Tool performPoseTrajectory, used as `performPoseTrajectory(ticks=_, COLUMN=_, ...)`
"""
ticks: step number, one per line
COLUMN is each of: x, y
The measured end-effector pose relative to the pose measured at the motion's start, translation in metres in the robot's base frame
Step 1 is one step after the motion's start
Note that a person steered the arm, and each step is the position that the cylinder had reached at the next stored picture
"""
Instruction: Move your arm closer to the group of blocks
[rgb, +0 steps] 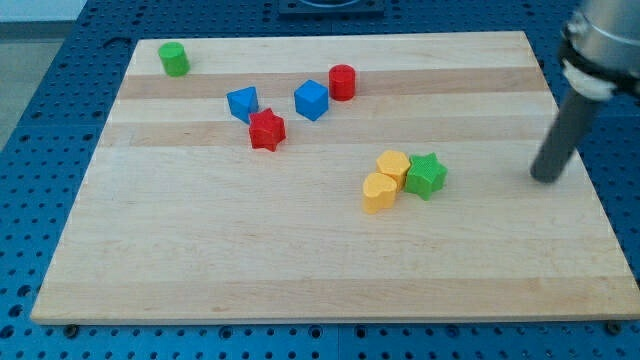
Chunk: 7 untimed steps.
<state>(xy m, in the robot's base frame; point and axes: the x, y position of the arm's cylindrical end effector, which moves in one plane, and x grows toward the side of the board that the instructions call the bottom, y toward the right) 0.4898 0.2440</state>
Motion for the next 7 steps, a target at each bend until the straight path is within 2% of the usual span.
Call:
performPoseTrajectory(ticks=1, x=0.031, y=-0.042)
performPoseTrajectory(ticks=2, x=0.024, y=-0.087)
performPoseTrajectory(ticks=3, x=-0.004, y=-0.096)
performPoseTrajectory(ticks=4, x=-0.055, y=-0.076)
performPoseTrajectory(ticks=5, x=-0.049, y=-0.045)
performPoseTrajectory(ticks=6, x=-0.004, y=-0.025)
performPoseTrajectory(ticks=7, x=0.022, y=-0.04)
